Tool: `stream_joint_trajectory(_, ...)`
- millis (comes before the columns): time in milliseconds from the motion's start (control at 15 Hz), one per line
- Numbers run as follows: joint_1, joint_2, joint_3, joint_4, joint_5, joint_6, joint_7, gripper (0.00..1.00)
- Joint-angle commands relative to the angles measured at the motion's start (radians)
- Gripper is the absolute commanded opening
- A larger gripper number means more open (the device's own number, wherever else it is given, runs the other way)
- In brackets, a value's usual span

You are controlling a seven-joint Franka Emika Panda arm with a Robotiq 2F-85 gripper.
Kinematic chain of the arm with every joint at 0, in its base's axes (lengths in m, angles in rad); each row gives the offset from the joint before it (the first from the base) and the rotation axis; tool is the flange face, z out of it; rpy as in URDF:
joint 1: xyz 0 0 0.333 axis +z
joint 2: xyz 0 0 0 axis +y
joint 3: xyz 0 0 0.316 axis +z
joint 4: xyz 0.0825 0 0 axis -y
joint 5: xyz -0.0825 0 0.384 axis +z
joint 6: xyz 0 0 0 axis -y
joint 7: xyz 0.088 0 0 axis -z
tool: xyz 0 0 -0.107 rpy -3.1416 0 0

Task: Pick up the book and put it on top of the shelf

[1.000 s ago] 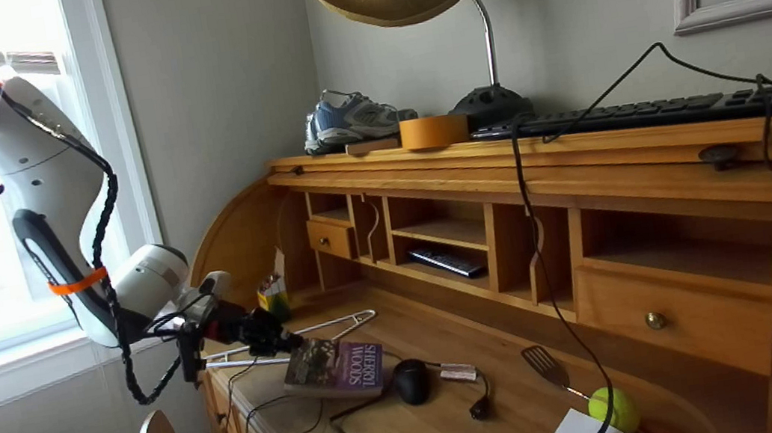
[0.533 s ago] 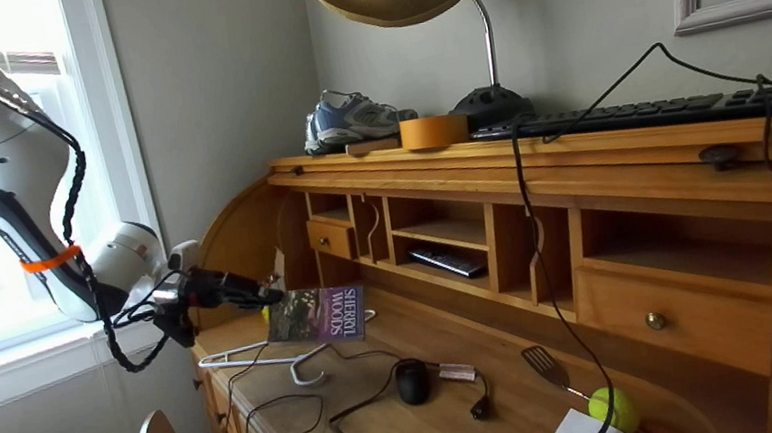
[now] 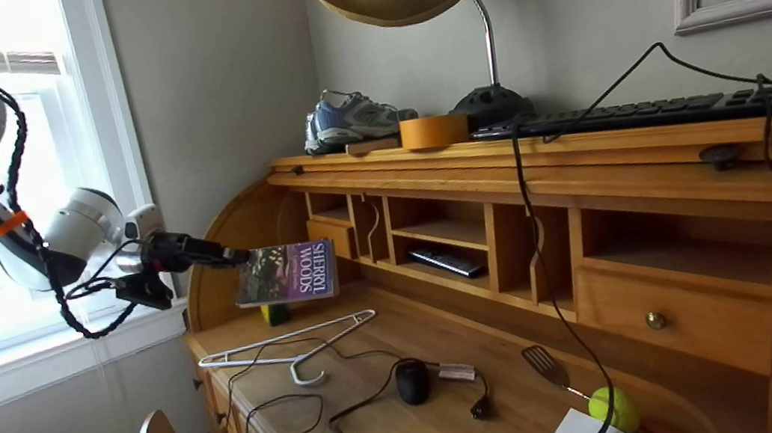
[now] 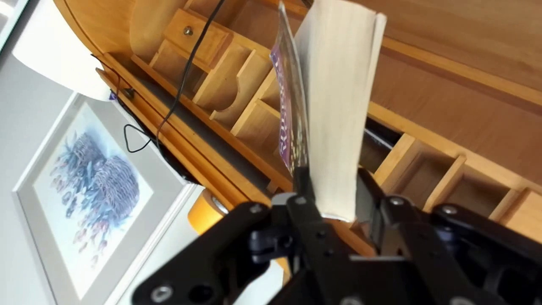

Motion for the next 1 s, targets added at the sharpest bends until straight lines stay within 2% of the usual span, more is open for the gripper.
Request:
stream_joint_trajectory(0,0.028,-0.153,0.009,-0.104,-0.015,-0.080,0.063,0.07)
stream_joint_trajectory(133,0.038,-0.204,0.015,-0.122,-0.029,-0.127,0.059,0.07)
stream_joint_trajectory(467,0.044,-0.299,0.017,-0.123,-0.083,-0.213,-0.052,0.07)
stream_joint_trajectory(667,0.029,-0.330,0.000,-0.091,-0.194,-0.213,-0.194,0.07)
stream_joint_trajectory(800,0.017,-0.346,-0.015,-0.058,-0.270,-0.187,-0.302,0.07)
stream_joint_trajectory(933,0.001,-0.356,-0.035,-0.021,-0.300,-0.135,-0.440,0.07)
